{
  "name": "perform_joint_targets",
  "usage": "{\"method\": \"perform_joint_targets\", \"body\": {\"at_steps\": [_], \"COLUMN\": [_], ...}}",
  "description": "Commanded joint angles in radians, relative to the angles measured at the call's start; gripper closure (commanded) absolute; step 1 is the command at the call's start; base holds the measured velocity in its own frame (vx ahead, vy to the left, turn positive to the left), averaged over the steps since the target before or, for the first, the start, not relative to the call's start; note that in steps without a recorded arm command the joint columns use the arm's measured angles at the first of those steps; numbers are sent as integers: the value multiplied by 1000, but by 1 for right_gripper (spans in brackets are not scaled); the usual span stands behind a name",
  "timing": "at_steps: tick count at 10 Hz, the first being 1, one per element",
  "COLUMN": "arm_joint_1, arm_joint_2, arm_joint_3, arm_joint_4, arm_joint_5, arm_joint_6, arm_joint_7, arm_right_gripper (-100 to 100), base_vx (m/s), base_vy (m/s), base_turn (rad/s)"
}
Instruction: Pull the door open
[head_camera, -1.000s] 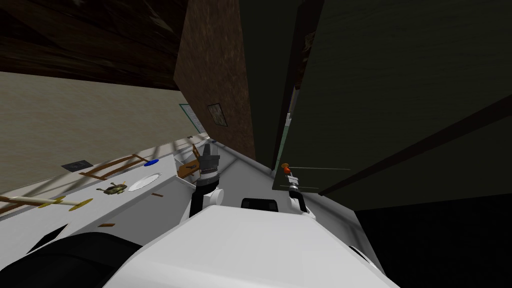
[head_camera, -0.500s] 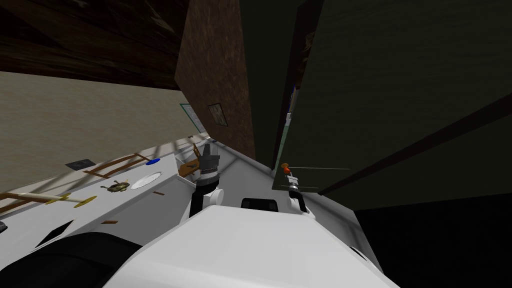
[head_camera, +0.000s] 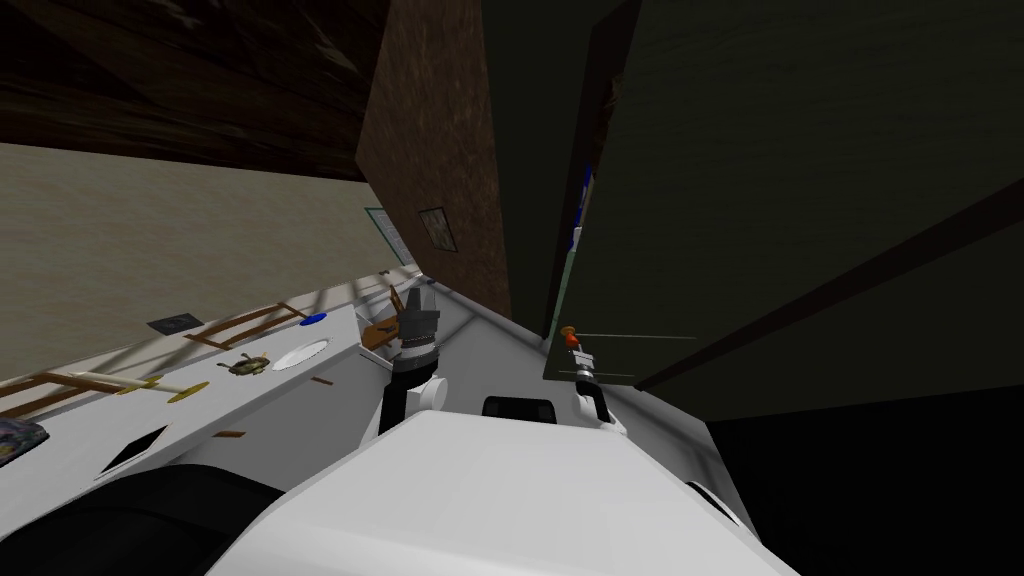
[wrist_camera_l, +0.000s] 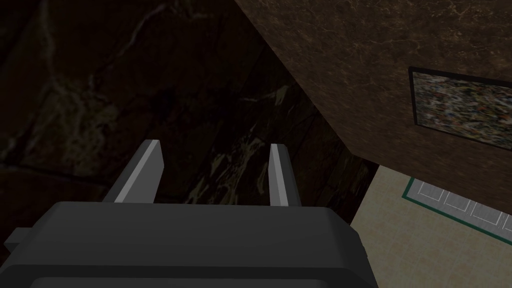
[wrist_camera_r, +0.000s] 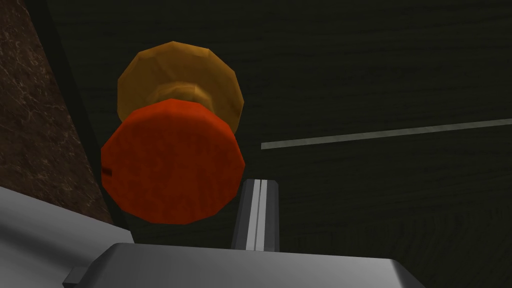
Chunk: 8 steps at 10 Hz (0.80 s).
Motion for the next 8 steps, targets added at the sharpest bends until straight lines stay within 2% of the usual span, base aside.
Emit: {"method": "perform_joint_targets", "body": {"at_steps": [1,2,3,5,6,7,8], "arm_joint_1": [6,28,23,7,26,26,26], "arm_joint_2": [19,2,-21,-52,-55,-55,-55], "arm_joint_3": [18,-7,-30,-57,-61,-61,-61], "arm_joint_4": [-42,-52,-58,-62,-55,-55,-55], "arm_joint_5": [8,-5,-17,-32,-34,-34,-34], "arm_joint_6": [14,26,64,110,100,100,100], "arm_joint_7": [11,21,12,-11,-1,-1,-1], "arm_right_gripper": [-100,-100,-100,-100,-100,100,100], "base_vx": [-4,4,0,17,28,1,-8], "base_vy": [0,-29,29,128,33,-24,-12], "base_turn": [-17,-53,3,42,-51,14,34]}}
